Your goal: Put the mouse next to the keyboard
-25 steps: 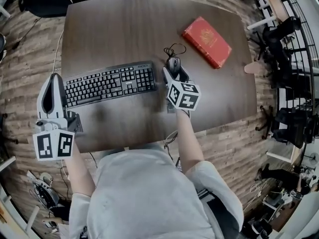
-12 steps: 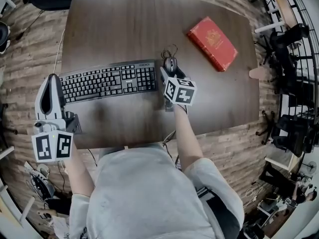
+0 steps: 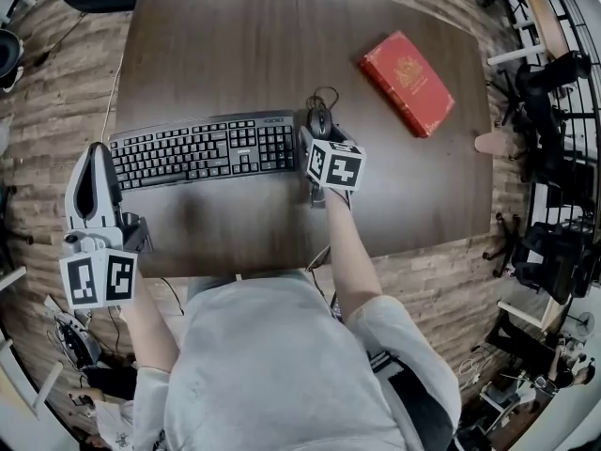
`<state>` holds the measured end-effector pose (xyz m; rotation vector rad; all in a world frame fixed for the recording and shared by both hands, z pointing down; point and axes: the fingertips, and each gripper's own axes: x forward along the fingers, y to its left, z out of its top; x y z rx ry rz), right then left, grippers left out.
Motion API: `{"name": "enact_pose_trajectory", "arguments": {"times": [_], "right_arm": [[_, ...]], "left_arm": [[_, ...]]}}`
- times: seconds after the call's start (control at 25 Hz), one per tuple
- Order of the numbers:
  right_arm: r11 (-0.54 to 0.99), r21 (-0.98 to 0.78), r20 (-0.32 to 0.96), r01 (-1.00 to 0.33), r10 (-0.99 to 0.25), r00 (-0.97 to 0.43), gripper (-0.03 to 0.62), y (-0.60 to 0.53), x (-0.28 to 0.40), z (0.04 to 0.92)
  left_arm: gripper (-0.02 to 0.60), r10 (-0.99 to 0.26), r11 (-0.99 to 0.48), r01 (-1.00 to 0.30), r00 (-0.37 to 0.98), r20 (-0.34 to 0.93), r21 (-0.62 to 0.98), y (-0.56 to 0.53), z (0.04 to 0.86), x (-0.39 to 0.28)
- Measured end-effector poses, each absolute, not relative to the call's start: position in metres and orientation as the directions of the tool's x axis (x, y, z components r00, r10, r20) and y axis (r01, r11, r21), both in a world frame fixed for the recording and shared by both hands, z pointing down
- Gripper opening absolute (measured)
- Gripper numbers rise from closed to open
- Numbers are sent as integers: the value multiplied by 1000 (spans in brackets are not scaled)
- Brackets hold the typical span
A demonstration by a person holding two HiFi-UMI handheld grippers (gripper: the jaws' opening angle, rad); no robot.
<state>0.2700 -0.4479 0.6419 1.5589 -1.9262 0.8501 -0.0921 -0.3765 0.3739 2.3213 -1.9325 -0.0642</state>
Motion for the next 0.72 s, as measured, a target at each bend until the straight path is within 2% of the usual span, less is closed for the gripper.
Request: {"name": "enact_pose_trajectory", "arguments": {"times": [0.72], "right_arm": [[173, -91, 774, -981, -608, -179, 258, -453, 267, 658]], "left_arm": [[11, -988, -141, -983, 147, 46, 118, -368, 377, -93]]}}
